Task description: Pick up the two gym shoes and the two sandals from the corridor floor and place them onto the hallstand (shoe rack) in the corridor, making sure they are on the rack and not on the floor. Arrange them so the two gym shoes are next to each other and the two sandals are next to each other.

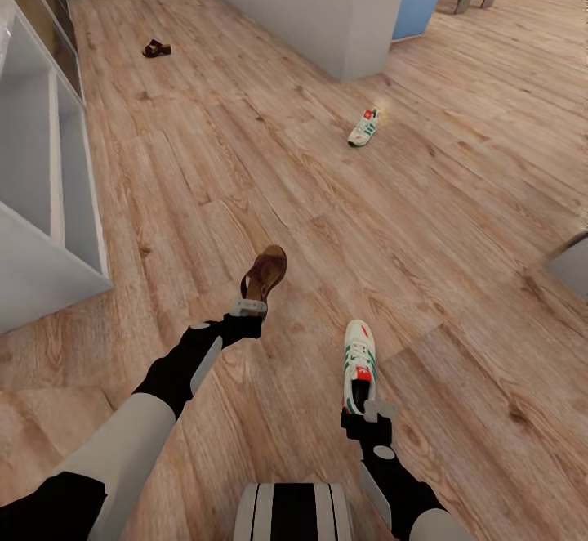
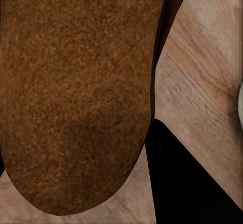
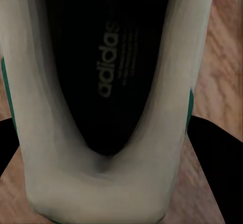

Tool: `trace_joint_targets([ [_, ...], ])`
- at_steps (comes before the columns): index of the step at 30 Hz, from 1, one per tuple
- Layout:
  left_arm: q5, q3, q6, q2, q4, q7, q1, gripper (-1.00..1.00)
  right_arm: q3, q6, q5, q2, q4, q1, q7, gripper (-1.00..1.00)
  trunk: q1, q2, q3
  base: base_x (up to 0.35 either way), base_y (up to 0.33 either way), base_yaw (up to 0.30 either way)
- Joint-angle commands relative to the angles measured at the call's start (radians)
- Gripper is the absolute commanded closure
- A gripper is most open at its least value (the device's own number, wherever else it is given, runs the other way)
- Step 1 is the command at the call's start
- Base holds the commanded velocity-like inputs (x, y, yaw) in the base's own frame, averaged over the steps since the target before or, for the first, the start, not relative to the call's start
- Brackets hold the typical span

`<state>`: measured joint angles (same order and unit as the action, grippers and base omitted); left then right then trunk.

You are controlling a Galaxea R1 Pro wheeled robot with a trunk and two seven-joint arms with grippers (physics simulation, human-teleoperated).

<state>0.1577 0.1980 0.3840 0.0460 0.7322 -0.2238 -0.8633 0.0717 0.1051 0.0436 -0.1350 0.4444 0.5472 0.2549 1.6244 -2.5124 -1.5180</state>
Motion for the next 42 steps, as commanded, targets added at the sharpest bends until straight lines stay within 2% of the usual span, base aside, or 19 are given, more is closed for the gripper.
trace_joint_targets([
  [1,0.006,0.000,0.007,-0.001,0.001,0.000,0.000,1.00,0.008,0.004,0.006,0.001,0.000,0.000,0.008,1.00,-0.001,0.000,0.003,0.000,0.000,0.000],
  [17,0.000,-0.004,0.006,-0.009,-0.001,0.002,0.003,1.00,0.010,0.026,0.004,0.002,-0.001,0.000,0.008,1.00,-0.008,0.004,0.065,0.000,0.000,0.000],
  [19,-0.006,-0.004,0.003,-0.016,-0.002,0.003,0.024,1.00,0.010,0.037,0.003,0.002,-0.002,0.000,0.008,1.00,-0.009,0.004,0.075,0.000,0.000,-0.015],
  [20,-0.007,-0.003,0.003,-0.030,-0.004,0.002,0.036,1.00,0.010,0.037,0.003,0.002,-0.004,0.000,0.007,1.00,-0.009,0.005,0.080,0.000,0.000,-0.056],
  [28,-0.008,-0.006,-0.004,-0.050,-0.008,0.008,0.089,1.00,0.011,0.038,0.000,0.004,-0.008,0.000,0.003,1.00,-0.013,0.006,0.122,0.000,0.000,-0.067],
  [30,-0.008,-0.006,-0.026,-0.057,-0.013,0.010,0.100,1.00,0.011,0.038,-0.001,0.015,-0.009,0.000,0.002,1.00,-0.014,0.007,0.133,0.000,0.000,-0.071],
  [34,-0.008,-0.006,-0.092,-0.063,-0.017,0.014,0.130,1.00,0.014,0.040,-0.001,0.060,-0.010,0.000,0.000,1.00,-0.015,0.008,0.155,0.000,0.000,-0.071],
  [42,-0.009,-0.007,-0.141,-0.066,-0.018,0.035,0.224,1.00,0.016,0.087,-0.004,0.118,-0.015,-0.006,-0.002,1.00,-0.019,0.010,0.198,0.000,0.000,-0.071],
])
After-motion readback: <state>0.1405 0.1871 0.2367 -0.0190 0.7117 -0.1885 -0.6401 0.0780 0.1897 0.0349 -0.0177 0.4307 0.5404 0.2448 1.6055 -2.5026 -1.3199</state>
